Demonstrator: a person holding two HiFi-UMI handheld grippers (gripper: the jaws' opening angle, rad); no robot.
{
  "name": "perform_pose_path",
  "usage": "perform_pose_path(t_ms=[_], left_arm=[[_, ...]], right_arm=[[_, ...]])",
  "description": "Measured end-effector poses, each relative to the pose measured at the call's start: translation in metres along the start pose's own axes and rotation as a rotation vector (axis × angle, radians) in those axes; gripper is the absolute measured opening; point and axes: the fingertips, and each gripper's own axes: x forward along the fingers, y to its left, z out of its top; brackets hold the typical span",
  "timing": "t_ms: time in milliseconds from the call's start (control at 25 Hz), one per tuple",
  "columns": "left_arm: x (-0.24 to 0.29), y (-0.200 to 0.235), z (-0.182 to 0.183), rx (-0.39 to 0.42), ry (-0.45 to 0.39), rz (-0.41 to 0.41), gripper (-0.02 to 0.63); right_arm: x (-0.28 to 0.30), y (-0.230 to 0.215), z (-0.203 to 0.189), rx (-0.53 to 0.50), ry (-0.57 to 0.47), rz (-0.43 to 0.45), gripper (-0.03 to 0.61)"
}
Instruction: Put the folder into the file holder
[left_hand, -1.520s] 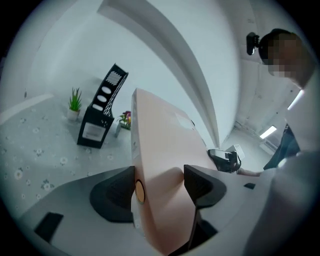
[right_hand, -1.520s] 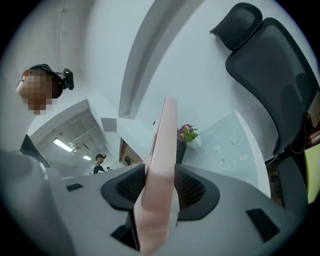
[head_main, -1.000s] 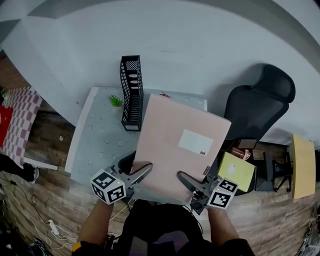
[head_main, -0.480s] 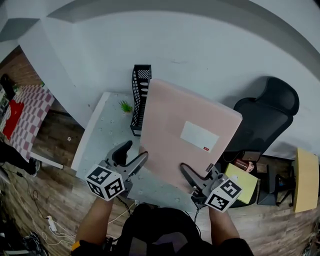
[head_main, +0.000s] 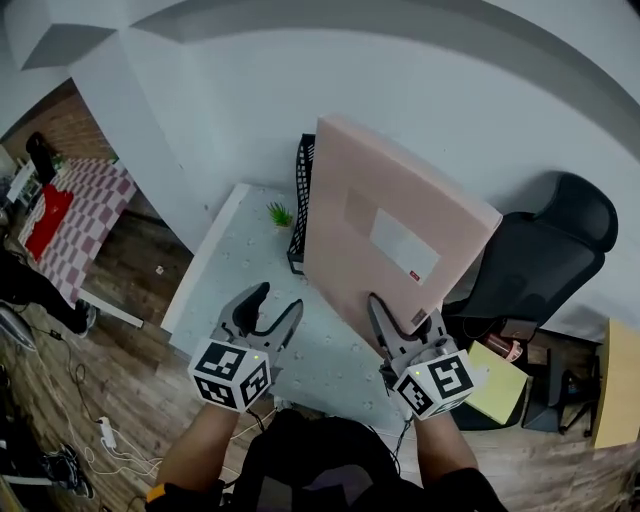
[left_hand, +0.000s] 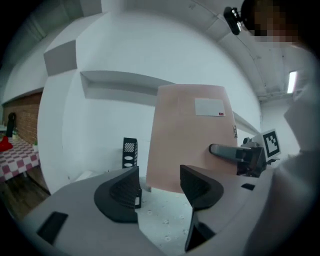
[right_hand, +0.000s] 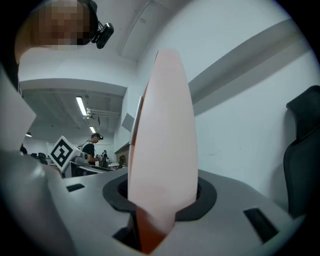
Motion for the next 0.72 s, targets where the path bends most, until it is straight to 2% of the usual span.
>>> perform_pose_path(t_ms=[80, 280, 520, 720], left_arm=[[-0.005, 0.011, 0.004, 0.026, -0.014, 0.051, 0.196], [-0.008, 0.046, 0.011, 0.076, -0.028, 0.160, 0.063], [0.002, 0.096, 0.017, 0.113, -0.027, 0.189, 0.021], [0.024, 0.139, 0.021, 0.119, -0.007, 0.150, 0.020]], right_arm=[[0.009, 0.003, 0.003, -0.024, -0.007, -0.031, 0.163], [0.037, 0.008, 0.003, -0.070, -0.010, -0.101, 0.163], [0.077, 0.008, -0.002, -0.096, -0.005, -0.228, 0.163], [0.112, 0.004, -0.001, -0.090, -0.019, -0.349, 0.163]])
